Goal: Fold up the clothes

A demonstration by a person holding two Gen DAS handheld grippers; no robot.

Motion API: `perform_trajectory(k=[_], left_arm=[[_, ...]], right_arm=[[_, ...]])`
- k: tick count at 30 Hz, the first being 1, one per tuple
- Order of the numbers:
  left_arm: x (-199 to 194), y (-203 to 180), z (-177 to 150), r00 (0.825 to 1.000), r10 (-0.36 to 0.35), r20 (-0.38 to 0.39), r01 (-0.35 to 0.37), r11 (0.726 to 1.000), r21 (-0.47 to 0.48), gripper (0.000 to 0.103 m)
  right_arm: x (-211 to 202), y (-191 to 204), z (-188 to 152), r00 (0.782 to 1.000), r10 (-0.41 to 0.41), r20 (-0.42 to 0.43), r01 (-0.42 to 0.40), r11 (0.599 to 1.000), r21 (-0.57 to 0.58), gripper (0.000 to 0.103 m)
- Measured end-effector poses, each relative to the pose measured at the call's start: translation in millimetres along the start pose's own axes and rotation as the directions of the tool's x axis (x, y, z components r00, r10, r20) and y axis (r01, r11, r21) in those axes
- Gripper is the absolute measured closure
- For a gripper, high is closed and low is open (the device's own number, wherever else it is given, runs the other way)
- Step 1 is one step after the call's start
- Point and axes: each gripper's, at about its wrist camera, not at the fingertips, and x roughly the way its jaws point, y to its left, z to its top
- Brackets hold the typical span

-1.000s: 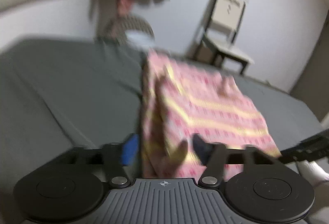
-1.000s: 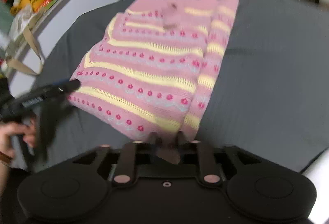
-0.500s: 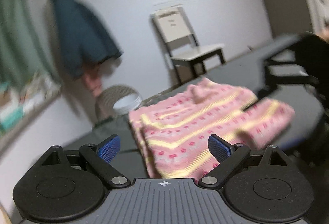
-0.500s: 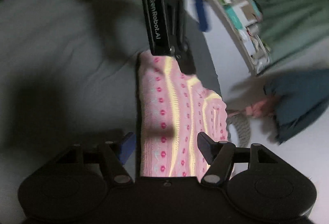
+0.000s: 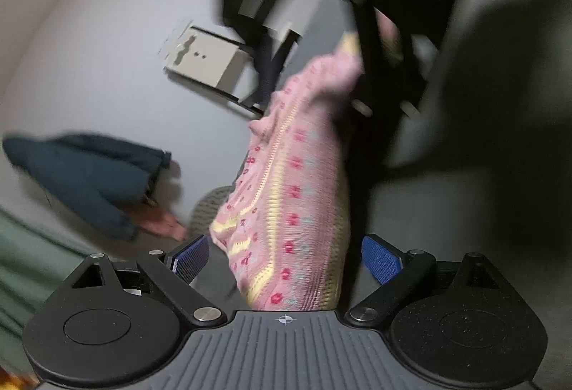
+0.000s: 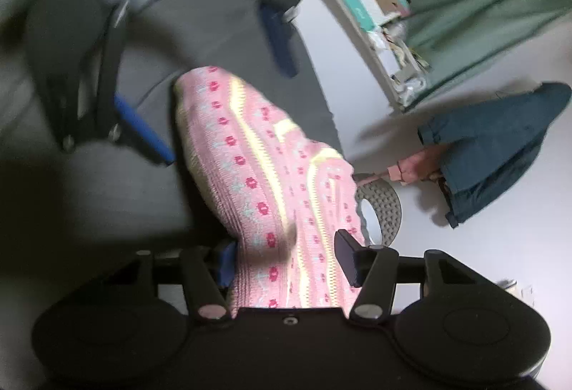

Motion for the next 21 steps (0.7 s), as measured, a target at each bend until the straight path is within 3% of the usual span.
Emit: perform_trajectory(k=[6,15,17,19,21], left_arm=[[12.3,-4.2,20.9,0.997,0.070,-0.013,-0.069,0.995,0.076,0.010],[31.4,3.9,27.6,0.992,0.113,-0.048,-0.111,0.993,0.037,0.011],[34.5,6.6,25.3,0.993,0.104,-0.062,-0.104,0.994,0.017,0.019],[34.1,9.9,25.8,0.994,0.080,-0.078,-0.082,0.997,-0.017,0.041],[32.7,15.4,29.5,0.994,0.045,-0.097,-0.052,0.996,-0.071,0.048]], right_arm=[[-6.6,-18.0,0.3,1.000,-0.025,0.009,0.024,0.996,0.085,0.049],[-10.7,-28.2,-5.0,0.999,-0.046,0.017,0.043,0.991,0.129,0.045],[-12.3,-26.9,-6.8,0.999,-0.048,0.020,0.046,0.992,0.120,0.044],[-14.3,-26.5,-8.6,0.998,-0.059,0.025,0.055,0.992,0.114,0.044],[-13.4,-27.6,-9.8,0.997,-0.071,0.025,0.067,0.991,0.120,0.044]])
